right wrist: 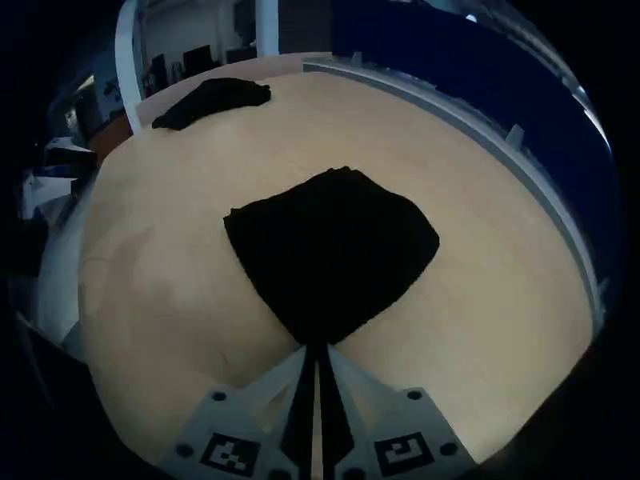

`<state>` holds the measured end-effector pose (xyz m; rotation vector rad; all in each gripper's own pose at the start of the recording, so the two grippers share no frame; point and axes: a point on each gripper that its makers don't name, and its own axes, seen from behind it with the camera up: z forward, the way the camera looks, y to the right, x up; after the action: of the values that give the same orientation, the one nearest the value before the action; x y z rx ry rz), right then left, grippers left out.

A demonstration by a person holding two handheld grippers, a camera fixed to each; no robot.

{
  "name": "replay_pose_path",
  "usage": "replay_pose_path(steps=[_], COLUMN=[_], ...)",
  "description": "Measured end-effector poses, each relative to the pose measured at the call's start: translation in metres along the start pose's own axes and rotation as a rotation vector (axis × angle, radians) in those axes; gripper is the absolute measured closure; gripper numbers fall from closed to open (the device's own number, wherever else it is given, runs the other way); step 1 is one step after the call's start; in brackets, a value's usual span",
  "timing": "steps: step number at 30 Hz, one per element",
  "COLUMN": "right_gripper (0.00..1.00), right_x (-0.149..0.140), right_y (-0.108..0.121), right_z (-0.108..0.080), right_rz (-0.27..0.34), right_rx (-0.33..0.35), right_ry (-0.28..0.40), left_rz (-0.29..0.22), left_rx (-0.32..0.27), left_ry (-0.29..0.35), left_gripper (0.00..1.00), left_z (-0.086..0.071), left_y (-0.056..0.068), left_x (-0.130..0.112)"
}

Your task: Fold towel

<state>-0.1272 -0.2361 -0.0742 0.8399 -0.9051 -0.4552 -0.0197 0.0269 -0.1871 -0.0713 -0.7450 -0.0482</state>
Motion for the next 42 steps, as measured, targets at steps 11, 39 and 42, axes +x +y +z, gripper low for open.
replay_pose_path(steps=[11, 39, 42], right_gripper=[0.98, 0.98, 0.98], right_x=[0.018, 0.171, 0.175], right_y=[0.007, 0.053, 0.058], right_z=[-0.013, -0.117, -0.124], right_rz=[-0.013, -0.042, -0.040], right_rx=[-0.009, -0.113, -0.129], right_ry=[0.039, 0.278, 0.282], left_rz=[0.008, 0.042, 0.047], left_rx=[-0.005, -0.036, -0.039], left_ry=[0.003, 0.061, 0.066], left_gripper=[0.06, 0.06, 0.06], left_z=[-0.001, 0.001, 0.002], left_y=[0.003, 0.011, 0.012], left_x=[0.004, 0.041, 0.044])
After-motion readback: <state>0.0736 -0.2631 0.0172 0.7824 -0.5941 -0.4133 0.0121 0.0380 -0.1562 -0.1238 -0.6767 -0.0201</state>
